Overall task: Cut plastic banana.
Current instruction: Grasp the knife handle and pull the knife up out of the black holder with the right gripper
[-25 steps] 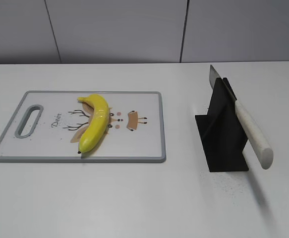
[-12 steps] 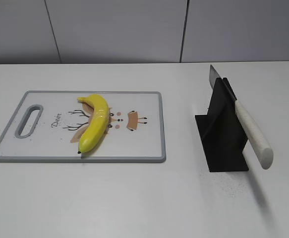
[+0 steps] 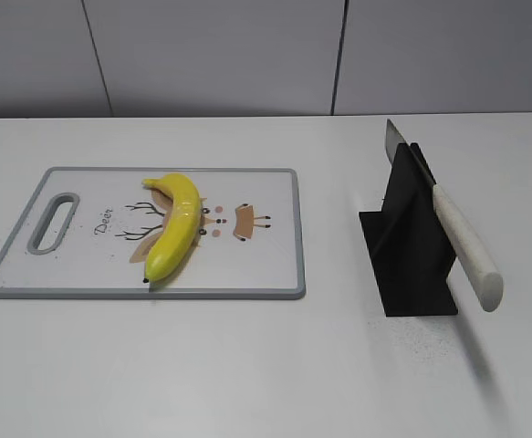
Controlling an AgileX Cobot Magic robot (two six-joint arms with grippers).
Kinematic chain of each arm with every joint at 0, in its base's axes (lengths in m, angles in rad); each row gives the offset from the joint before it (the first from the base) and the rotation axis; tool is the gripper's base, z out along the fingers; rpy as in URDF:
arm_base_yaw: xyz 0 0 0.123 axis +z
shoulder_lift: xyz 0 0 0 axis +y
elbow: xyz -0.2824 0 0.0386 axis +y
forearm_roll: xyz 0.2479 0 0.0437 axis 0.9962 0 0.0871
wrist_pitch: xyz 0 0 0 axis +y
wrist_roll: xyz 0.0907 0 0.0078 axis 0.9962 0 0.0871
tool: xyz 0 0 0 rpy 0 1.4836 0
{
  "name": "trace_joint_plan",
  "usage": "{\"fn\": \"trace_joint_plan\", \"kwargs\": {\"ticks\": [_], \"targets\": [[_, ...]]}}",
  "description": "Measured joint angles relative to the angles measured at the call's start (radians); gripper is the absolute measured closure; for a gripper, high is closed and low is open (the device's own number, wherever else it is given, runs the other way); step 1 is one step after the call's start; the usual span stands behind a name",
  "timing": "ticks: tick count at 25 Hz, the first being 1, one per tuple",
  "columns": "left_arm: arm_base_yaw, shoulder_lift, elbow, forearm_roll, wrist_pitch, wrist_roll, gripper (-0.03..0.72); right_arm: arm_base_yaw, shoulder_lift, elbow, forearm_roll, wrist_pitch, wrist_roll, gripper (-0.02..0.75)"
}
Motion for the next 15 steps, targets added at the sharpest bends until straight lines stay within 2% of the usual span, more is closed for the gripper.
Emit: {"fn": "trace_joint_plan", "kwargs": {"ticks": [9, 15], "targets": [[0.000, 0.000, 0.000, 0.000, 0.000, 0.000, 0.099, 0.000, 0.001, -0.013, -0.028, 0.000, 0.000, 0.181], [0.000, 0.000, 0.000, 0.000, 0.000, 0.000, 0.099, -0.001, 0.186, -0.134, -0.052, -0.002, 0.000, 0.181]]}}
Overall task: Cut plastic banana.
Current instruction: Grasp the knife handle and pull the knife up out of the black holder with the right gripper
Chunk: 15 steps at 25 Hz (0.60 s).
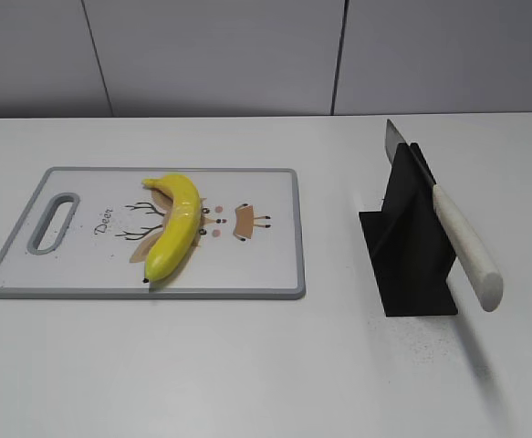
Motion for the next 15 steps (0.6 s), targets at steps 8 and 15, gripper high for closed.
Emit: {"fn": "trace_joint_plan", "kwargs": {"ticks": [8, 15], "targets": [[0.000, 0.000, 0.000, 0.000, 0.000, 0.000, 0.099, 0.000, 0.359, -0.160, 0.044, 0.062, 0.000, 0.181], [0.000, 0.000, 0.000, 0.000, 0.000, 0.000, 0.099, 0.000, 0.643, -0.254, 0.089, 0.134, -0.043, 0.181]]}}
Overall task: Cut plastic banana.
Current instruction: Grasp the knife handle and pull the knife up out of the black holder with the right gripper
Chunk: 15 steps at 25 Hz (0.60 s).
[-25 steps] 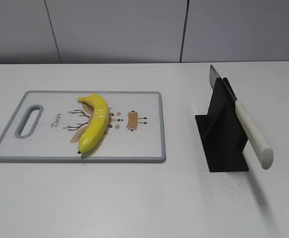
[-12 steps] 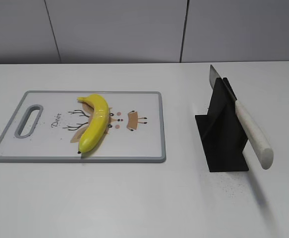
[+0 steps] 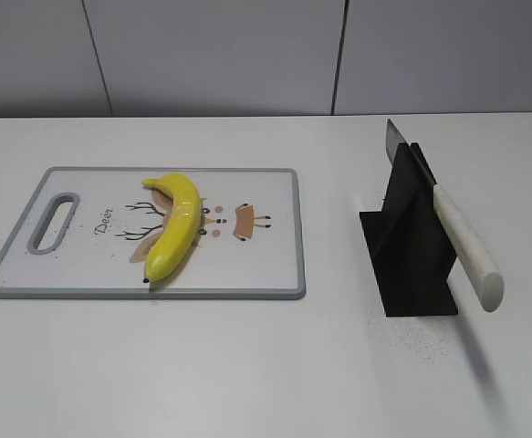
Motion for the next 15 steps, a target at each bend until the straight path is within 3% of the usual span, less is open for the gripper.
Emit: {"fn": "trace_joint_plan", "kwargs": {"ticks": [7, 15], "targets": [[0.000, 0.000, 0.000, 0.000, 0.000, 0.000, 0.099, 0.021, 0.257, -0.118, 0.044, 0.043, -0.017, 0.181], [0.000, 0.000, 0.000, 0.000, 0.000, 0.000, 0.099, 0.127, 0.489, -0.260, 0.060, 0.078, -0.015, 0.215]]}}
